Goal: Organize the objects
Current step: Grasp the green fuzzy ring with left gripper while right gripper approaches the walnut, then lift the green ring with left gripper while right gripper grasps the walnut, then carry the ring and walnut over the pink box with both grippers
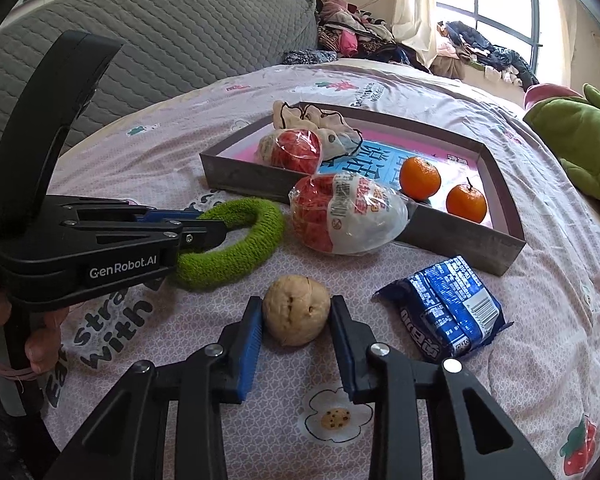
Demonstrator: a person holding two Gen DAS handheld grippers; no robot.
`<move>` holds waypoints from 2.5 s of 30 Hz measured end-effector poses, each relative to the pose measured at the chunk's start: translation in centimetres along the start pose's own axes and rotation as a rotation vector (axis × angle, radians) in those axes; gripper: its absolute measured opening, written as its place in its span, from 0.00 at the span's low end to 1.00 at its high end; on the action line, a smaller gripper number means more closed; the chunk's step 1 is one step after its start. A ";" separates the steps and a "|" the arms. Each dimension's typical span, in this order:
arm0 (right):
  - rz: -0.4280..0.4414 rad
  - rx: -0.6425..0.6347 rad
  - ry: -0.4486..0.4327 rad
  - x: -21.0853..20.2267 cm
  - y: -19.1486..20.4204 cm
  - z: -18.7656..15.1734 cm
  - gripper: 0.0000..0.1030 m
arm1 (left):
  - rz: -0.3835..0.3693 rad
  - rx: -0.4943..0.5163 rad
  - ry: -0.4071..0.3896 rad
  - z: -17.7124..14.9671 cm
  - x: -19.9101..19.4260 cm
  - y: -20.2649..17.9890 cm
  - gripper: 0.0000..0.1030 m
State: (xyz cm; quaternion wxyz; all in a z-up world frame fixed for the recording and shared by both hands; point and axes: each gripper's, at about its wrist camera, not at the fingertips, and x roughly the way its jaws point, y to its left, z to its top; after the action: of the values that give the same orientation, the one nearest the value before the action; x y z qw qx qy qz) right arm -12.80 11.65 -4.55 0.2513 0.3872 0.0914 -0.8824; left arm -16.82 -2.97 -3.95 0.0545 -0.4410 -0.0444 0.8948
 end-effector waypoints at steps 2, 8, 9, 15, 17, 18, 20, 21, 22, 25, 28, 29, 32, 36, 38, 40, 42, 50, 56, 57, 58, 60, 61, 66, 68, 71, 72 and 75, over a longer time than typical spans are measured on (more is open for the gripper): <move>0.002 0.000 -0.002 -0.1 0.0 0.0 0.33 | -0.001 -0.001 -0.004 0.0 -0.3 -0.1 0.14; 0.013 0.000 -0.015 -0.6 0.1 0.2 0.33 | 0.002 0.013 -0.023 0.0 -1.6 -0.4 0.14; 0.014 0.001 -0.017 -0.7 0.1 0.2 0.33 | 0.007 0.015 -0.028 0.0 -1.8 -0.5 0.14; 0.023 0.005 -0.047 -1.7 0.0 0.6 0.33 | 0.031 0.023 -0.078 0.3 -4.0 -0.8 0.14; 0.025 0.007 -0.061 -2.2 -0.1 0.8 0.33 | 0.027 0.014 -0.092 0.5 -4.7 -0.9 0.14; 0.023 0.007 -0.070 -2.4 -0.1 0.9 0.33 | 0.028 0.016 -0.101 0.6 -5.0 -1.0 0.14; 0.014 0.006 -0.087 -3.0 -0.2 1.2 0.33 | 0.031 0.022 -0.114 0.8 -5.6 -1.3 0.14; 0.011 0.006 -0.095 -3.3 -0.2 1.3 0.33 | 0.029 0.022 -0.119 0.9 -5.8 -1.4 0.14; 0.009 0.009 -0.104 -3.6 -0.3 1.5 0.33 | 0.028 0.022 -0.125 1.1 -6.1 -1.5 0.14; 0.007 0.014 -0.127 -4.4 -0.6 2.1 0.33 | 0.027 0.028 -0.144 1.6 -6.8 -1.8 0.14; 0.000 0.013 -0.148 -5.0 -0.8 2.7 0.33 | 0.024 0.035 -0.155 2.2 -7.2 -2.2 0.14; -0.003 0.011 -0.154 -5.2 -0.8 2.9 0.33 | 0.023 0.040 -0.157 2.5 -7.3 -2.3 0.14; -0.013 0.014 -0.175 -5.9 -1.2 3.7 0.33 | 0.023 0.043 -0.170 3.0 -7.7 -2.4 0.14; -0.035 0.000 -0.193 -6.4 -1.7 5.0 0.33 | 0.026 0.044 -0.189 4.3 -8.2 -2.5 0.14; -0.051 -0.006 -0.205 -6.7 -2.2 5.8 0.33 | 0.028 0.046 -0.206 5.3 -8.6 -2.4 0.14; -0.066 -0.004 -0.223 -7.3 -2.8 6.5 0.33 | 0.035 0.048 -0.222 6.2 -8.9 -2.4 0.14; -0.074 0.005 -0.243 -7.9 -3.6 7.2 0.33 | 0.040 0.057 -0.235 7.0 -9.2 -2.5 0.14; -0.121 0.005 -0.286 -9.0 -6.3 9.6 0.33 | 0.047 0.057 -0.266 9.6 -9.3 -2.6 0.14; -0.124 0.023 -0.286 -8.2 -8.1 10.7 0.33 | 0.049 0.050 -0.276 11.3 -8.2 -2.6 0.14; -0.124 0.024 -0.284 -8.0 -8.3 10.8 0.33 | 0.048 0.047 -0.274 11.5 -8.0 -2.6 0.14; -0.128 0.026 -0.281 -7.7 -8.6 10.9 0.33 | 0.047 0.046 -0.271 11.8 -7.7 -2.6 0.14; -0.130 0.028 -0.277 -7.4 -9.0 11.2 0.33 | 0.047 0.043 -0.268 12.3 -7.0 -2.6 0.14; -0.132 0.028 -0.275 -7.2 -9.2 11.2 0.33 | 0.052 0.048 -0.266 12.5 -6.5 -2.6 0.14; -0.139 0.028 -0.263 -6.1 -9.8 11.5 0.33 | 0.064 0.030 -0.242 13.2 -4.3 -1.9 0.14; -0.137 0.028 -0.254 -5.4 -10.2 11.6 0.33 | 0.077 0.019 -0.227 13.4 -3.2 -1.2 0.14; -0.134 0.031 -0.241 -4.7 -10.3 11.8 0.33 | 0.086 0.001 -0.211 13.4 -2.1 -0.4 0.14; -0.131 0.032 -0.237 -4.4 -10.4 11.8 0.33 | 0.088 -0.003 -0.209 13.4 -1.9 -0.2 0.14; -0.132 0.033 -0.227 -3.7 -10.7 12.0 0.33 | 0.090 -0.011 -0.199 13.2 -1.2 0.4 0.14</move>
State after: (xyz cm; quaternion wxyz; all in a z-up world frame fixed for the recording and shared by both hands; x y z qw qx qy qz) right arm -23.81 17.90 5.99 0.1950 0.2822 0.0730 -0.9365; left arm -26.64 -3.95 4.98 0.0070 -0.3517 -0.0348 0.9355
